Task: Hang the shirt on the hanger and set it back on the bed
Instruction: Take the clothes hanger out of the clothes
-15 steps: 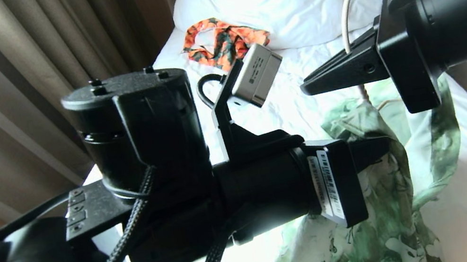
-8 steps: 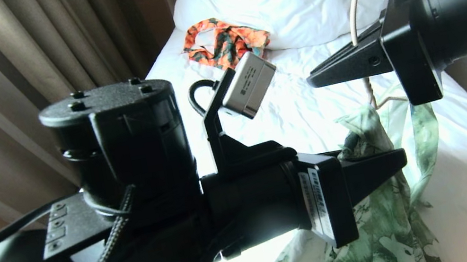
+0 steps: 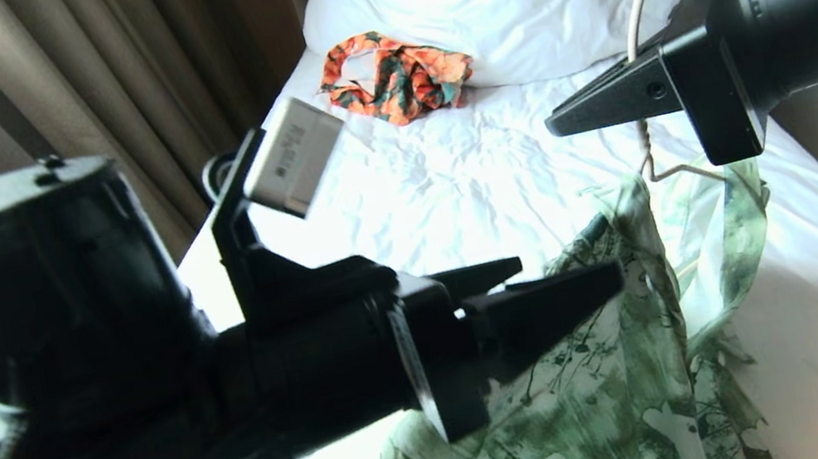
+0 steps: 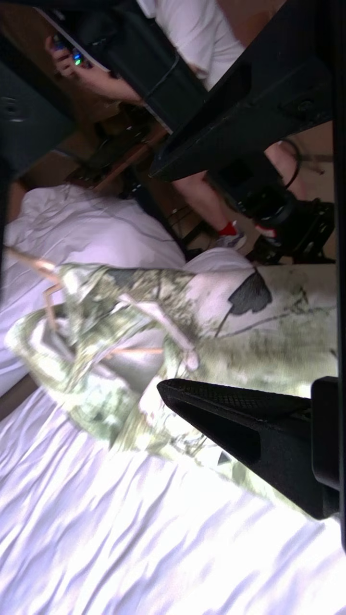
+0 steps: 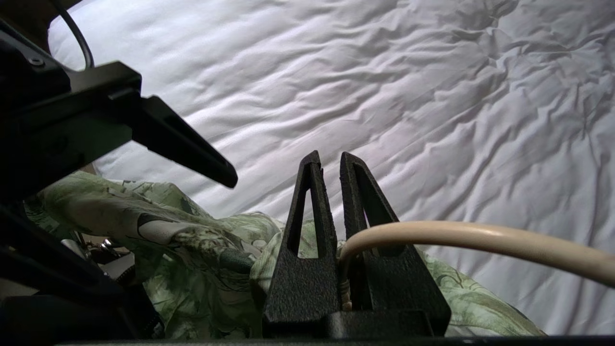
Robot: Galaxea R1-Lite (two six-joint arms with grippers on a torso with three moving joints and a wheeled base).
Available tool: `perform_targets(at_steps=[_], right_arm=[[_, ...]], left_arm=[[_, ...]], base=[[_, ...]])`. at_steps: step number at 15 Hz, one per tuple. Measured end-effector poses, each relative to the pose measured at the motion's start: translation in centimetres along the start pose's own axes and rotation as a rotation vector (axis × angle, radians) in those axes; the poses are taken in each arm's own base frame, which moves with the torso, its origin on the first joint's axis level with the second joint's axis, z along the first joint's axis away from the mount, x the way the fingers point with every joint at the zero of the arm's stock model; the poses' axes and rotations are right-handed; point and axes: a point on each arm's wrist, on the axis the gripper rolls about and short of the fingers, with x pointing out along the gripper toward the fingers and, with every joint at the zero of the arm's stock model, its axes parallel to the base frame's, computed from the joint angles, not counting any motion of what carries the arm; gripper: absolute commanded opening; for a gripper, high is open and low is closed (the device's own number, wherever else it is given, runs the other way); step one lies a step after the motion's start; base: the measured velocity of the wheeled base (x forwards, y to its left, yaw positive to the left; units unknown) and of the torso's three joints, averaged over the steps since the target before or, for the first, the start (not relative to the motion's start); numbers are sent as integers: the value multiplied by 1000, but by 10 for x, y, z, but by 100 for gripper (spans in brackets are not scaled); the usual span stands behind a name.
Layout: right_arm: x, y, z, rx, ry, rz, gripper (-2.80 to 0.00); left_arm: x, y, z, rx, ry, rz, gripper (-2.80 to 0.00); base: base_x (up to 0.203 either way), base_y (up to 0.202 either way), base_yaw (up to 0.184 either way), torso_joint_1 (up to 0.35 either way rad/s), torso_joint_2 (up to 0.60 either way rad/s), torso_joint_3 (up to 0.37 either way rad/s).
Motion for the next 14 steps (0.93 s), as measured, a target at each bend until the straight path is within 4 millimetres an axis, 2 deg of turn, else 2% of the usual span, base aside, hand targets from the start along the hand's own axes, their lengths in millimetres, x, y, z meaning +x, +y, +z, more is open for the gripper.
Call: perform_targets(at_steps=[4,7,10,14], right_arm=[[-1,-11,-2,17,9,-57,-280],[-6,-16,2,21,-42,-83,-280],[-18,-16,5,19,-73,-91,-280],[-32,-22,13,22,-160,-133,-280]], left_arm=[[-26,19,27,3,-68,126,-280],[-54,31,38,-2,-98,240,-280],[-91,30,41,-32,-83,352,-280],[-131,23,37,-69,-65,472,-280]], base=[[0,0,0,0,0,0],[0,0,0,0,0,0],[0,0,0,0,0,0],[0,0,0,66,-334,-267]])
